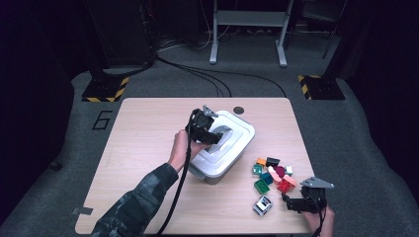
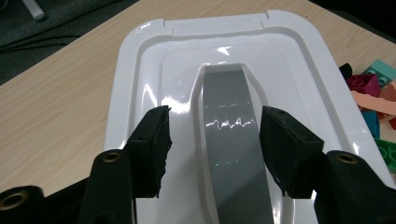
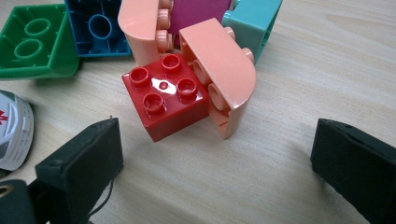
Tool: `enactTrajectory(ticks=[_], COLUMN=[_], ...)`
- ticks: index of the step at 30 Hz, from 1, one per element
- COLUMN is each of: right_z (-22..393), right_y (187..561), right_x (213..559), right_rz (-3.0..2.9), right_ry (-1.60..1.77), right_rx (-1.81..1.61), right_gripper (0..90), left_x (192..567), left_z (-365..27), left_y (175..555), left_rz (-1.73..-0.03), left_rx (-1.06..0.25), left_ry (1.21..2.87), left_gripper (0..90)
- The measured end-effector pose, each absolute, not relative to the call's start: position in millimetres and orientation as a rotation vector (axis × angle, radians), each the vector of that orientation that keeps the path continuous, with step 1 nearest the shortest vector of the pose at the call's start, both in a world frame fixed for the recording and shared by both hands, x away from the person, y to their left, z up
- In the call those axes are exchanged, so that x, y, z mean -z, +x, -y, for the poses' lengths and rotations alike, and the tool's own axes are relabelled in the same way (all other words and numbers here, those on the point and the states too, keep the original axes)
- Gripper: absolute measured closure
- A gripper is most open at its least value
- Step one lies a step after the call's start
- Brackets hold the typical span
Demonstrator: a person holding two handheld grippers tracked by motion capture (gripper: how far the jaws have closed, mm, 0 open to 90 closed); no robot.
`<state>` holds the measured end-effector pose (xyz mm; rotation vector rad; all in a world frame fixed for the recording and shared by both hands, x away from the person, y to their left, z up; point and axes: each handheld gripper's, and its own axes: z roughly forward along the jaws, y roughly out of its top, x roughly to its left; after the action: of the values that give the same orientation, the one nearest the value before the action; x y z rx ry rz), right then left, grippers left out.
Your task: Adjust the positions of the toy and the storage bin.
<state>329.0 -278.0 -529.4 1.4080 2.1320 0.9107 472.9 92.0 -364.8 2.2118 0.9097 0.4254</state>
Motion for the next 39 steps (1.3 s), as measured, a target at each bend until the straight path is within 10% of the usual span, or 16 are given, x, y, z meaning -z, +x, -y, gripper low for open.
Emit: enactTrajectory(ticks=[8, 39], right_z=[278, 278], right_y=[329, 329], right_x=[529, 530], right_rz=[-2.132, -2.127], right_ry=[1.408, 1.412], right_rx=[-0.911, -0.913], right_gripper=[1.6, 1.5], left_x=[364, 326], left_z=[-81, -112], left_y=[477, 472], left_rz=[-0.886, -0.884], left_rx=[-0.401, -0.497], left_ry=[2.276, 2.204], left_gripper=[62.7, 66.8])
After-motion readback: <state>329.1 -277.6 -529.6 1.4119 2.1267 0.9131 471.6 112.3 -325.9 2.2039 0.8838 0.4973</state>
